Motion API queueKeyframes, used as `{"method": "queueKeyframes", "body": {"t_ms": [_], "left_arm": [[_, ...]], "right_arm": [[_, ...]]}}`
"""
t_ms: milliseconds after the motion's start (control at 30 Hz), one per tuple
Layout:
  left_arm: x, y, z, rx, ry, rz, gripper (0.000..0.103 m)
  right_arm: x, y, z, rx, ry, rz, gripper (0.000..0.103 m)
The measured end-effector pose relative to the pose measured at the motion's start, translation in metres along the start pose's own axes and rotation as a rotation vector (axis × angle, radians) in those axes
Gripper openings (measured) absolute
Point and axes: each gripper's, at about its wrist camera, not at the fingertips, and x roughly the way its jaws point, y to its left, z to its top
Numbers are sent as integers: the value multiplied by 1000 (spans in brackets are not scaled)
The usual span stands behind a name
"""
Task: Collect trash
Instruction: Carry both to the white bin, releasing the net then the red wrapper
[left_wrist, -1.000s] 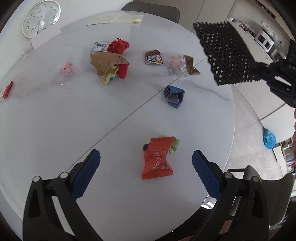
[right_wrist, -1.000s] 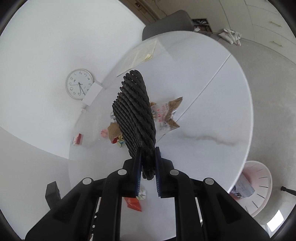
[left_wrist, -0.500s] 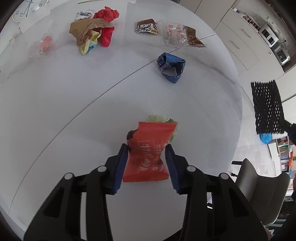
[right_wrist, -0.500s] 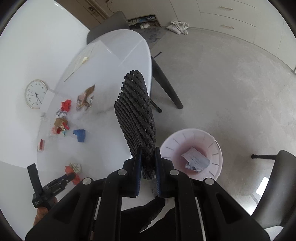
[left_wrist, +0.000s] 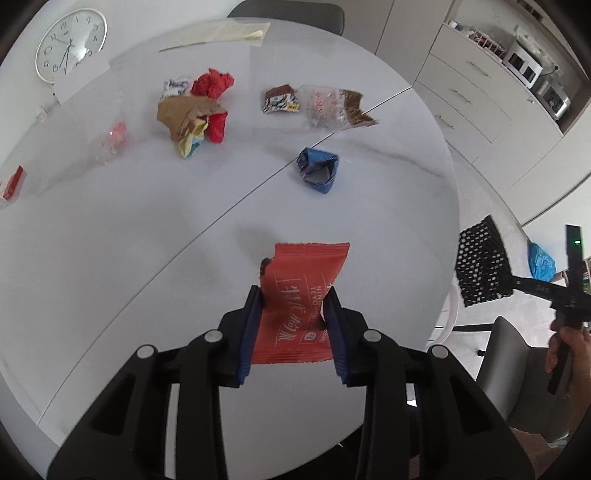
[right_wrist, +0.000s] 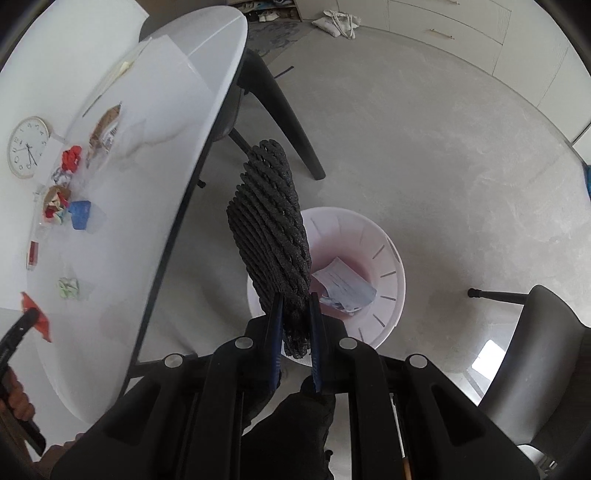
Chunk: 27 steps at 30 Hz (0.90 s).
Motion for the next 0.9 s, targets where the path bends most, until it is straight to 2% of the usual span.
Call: {"method": "queueKeyframes", "body": {"t_ms": [167,200,233,300,367,533,633,733,767,833,867,900], "left_arm": [[-34,-51,17,105,-66,-52,34],[-36,-64,20,131,-74,-69,34],[-38,-79,24,160,-80,-90,34],[-34,-106,31,213,-82,-119,34],[-30,-140,31,279,-82,-140,34],[8,-205,32,357,17,-218,34],[31,-238,25,391,68,-239,34],[52,-259,20,399,123,-248,35],[58,-262,19,397,137,-245,40],[65,-266,17,391,162,-237,58],[66,-266,16,389,166,-229,71],[65,-266,16,387,158,-218,78]], "right_arm": [[47,-7,-6,-32,52,-65,17],[56,-9,-7,-35,67,-76,27],[63,-12,-7,-35,77,-84,44],[74,-18,-8,-28,87,-104,69],[79,-25,-10,-17,90,-116,73],[47,-53,-14,48,38,-114,92],[9,-72,-17,75,-27,-131,99],[-26,-89,-18,104,-83,-149,100],[-33,-94,-19,112,-91,-153,100],[-48,-103,-20,132,-105,-154,100],[-56,-105,-20,143,-114,-151,100],[-62,-108,-21,154,-124,-146,100]]}}
